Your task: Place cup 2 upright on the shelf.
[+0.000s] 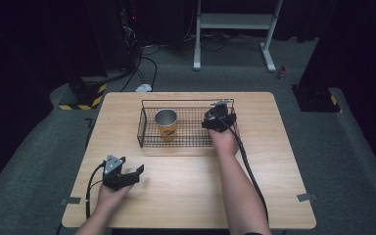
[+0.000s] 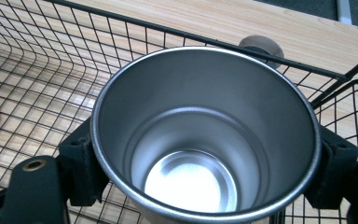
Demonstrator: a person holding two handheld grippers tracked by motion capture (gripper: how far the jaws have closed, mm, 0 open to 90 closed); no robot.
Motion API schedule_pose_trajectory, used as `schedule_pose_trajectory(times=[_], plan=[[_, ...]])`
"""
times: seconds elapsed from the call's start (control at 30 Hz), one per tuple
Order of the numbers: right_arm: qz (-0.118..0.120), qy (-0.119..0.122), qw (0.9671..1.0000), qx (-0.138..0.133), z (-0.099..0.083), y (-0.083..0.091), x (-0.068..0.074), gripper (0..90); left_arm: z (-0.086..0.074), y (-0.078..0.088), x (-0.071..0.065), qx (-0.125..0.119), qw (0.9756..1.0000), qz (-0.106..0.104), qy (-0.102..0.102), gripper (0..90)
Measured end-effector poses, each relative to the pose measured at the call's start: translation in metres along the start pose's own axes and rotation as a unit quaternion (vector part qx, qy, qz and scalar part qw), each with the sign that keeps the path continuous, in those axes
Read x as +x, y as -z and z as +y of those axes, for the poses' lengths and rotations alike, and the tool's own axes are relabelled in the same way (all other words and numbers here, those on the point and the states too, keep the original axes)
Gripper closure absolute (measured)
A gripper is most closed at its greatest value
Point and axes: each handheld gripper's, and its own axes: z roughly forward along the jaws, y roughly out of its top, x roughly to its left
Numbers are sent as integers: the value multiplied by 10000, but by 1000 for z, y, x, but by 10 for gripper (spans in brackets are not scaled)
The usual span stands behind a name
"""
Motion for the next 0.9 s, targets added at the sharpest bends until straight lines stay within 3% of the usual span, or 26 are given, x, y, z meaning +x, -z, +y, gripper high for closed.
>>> schedule_pose_trajectory(times=[0.27,0.9], plan=[[-12,-5,9999,117,-3,-1,1,184,0,0,0,0,10000,-1,-1,144],[65,-67,9999,86,-10,1,-2,183,0,0,0,9,10000,2,-14,146]])
